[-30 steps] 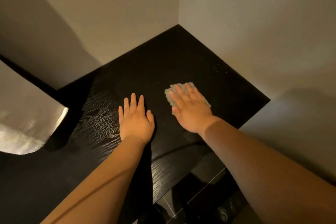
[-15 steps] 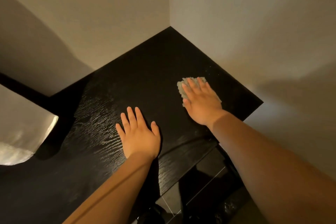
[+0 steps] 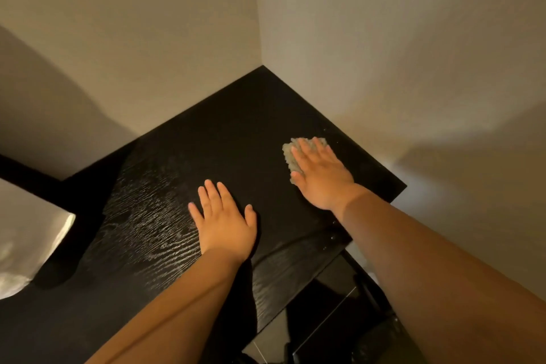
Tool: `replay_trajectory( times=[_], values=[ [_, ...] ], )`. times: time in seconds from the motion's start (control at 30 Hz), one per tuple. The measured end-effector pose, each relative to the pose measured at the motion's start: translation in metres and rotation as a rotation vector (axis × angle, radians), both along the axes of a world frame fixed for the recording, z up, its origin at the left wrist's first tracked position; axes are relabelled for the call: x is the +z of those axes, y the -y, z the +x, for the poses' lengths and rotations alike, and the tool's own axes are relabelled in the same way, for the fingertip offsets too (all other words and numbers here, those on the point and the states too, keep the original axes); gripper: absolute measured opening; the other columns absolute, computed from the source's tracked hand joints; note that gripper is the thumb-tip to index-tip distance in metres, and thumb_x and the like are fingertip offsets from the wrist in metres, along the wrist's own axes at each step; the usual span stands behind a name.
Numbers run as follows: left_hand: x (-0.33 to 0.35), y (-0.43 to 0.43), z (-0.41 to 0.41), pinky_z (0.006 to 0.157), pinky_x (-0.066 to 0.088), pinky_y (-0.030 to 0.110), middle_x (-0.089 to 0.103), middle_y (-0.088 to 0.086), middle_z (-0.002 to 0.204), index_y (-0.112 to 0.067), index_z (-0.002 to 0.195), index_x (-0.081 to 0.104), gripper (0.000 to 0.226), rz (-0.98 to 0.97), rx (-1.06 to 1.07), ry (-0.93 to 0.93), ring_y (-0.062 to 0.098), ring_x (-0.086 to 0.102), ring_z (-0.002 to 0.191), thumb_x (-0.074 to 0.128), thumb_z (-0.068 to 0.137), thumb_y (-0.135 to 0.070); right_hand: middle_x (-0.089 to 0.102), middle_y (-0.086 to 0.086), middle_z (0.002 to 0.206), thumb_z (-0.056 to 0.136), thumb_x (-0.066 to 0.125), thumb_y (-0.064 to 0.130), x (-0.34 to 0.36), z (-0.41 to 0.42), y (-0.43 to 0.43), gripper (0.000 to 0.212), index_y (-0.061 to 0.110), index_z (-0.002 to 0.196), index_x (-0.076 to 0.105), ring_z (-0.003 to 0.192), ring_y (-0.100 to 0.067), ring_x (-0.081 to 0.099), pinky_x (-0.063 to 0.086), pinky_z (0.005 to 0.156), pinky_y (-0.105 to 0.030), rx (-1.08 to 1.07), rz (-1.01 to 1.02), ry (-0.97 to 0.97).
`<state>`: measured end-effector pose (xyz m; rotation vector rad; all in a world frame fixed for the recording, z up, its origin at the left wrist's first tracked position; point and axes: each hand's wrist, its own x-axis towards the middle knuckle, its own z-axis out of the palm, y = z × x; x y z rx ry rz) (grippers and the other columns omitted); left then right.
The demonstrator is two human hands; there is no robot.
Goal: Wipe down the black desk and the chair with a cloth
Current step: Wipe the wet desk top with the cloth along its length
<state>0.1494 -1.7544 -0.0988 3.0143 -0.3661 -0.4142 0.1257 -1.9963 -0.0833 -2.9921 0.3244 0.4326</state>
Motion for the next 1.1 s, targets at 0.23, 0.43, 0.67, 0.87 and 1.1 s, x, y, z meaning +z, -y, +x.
replay_trajectory(
  times=[0.23, 0.43, 0.67, 0.87, 1.1],
  values=[
    [-0.006, 0.008, 0.002, 0.131, -0.004, 0.055, -0.008, 0.013, 0.177, -0.011, 0.169, -0.001, 0.091, -0.006, -0.055, 0.082, 0.03, -0.012, 0.163, 0.011, 0.094, -0.061, 0.004, -0.001, 0.175, 0.105, 0.02, 0.052, -0.006, -0.018, -0.034, 0.068, 0.024, 0.167, 0.011, 0.161, -0.028, -0.003, -0.002, 0.13, -0.046, 0.253, 0.062, 0.069],
    [-0.003, 0.009, 0.003, 0.131, -0.003, 0.053, -0.004, 0.012, 0.177, -0.011, 0.17, 0.003, 0.093, -0.016, -0.042, 0.092, 0.03, -0.008, 0.163, 0.013, 0.092, -0.062, -0.008, -0.002, 0.175, 0.108, 0.02, 0.053, -0.007, 0.052, 0.023, 0.069, 0.026, 0.167, -0.005, 0.16, -0.029, -0.01, -0.009, 0.129, -0.044, 0.098, 0.023, 0.044],
    [0.0, 0.009, 0.003, 0.131, -0.005, 0.052, -0.004, 0.011, 0.177, -0.013, 0.17, 0.003, 0.094, -0.02, -0.043, 0.086, 0.029, -0.008, 0.163, 0.012, 0.091, -0.063, -0.006, -0.006, 0.175, 0.106, 0.015, 0.053, -0.007, 0.043, 0.022, 0.071, 0.021, 0.167, -0.003, 0.16, -0.034, -0.008, -0.002, 0.13, -0.05, -0.213, 0.027, 0.1],
    [-0.004, 0.009, 0.003, 0.131, -0.003, 0.052, 0.0, 0.012, 0.177, -0.012, 0.17, 0.006, 0.093, -0.043, -0.036, 0.105, 0.03, -0.006, 0.163, 0.015, 0.092, -0.063, -0.002, -0.01, 0.175, 0.105, 0.013, 0.055, -0.003, -0.022, 0.018, 0.073, 0.019, 0.167, 0.0, 0.16, -0.036, -0.003, 0.0, 0.13, -0.05, -0.307, -0.007, 0.071],
    [-0.002, 0.008, 0.002, 0.131, -0.004, 0.051, -0.003, 0.01, 0.178, -0.013, 0.169, 0.004, 0.092, -0.032, -0.028, 0.098, 0.028, -0.008, 0.163, 0.017, 0.093, -0.063, -0.007, -0.003, 0.175, 0.107, 0.017, 0.055, 0.002, 0.01, 0.034, 0.07, 0.023, 0.167, -0.003, 0.16, -0.03, -0.008, -0.004, 0.13, -0.046, -0.124, -0.015, 0.068]
  ],
)
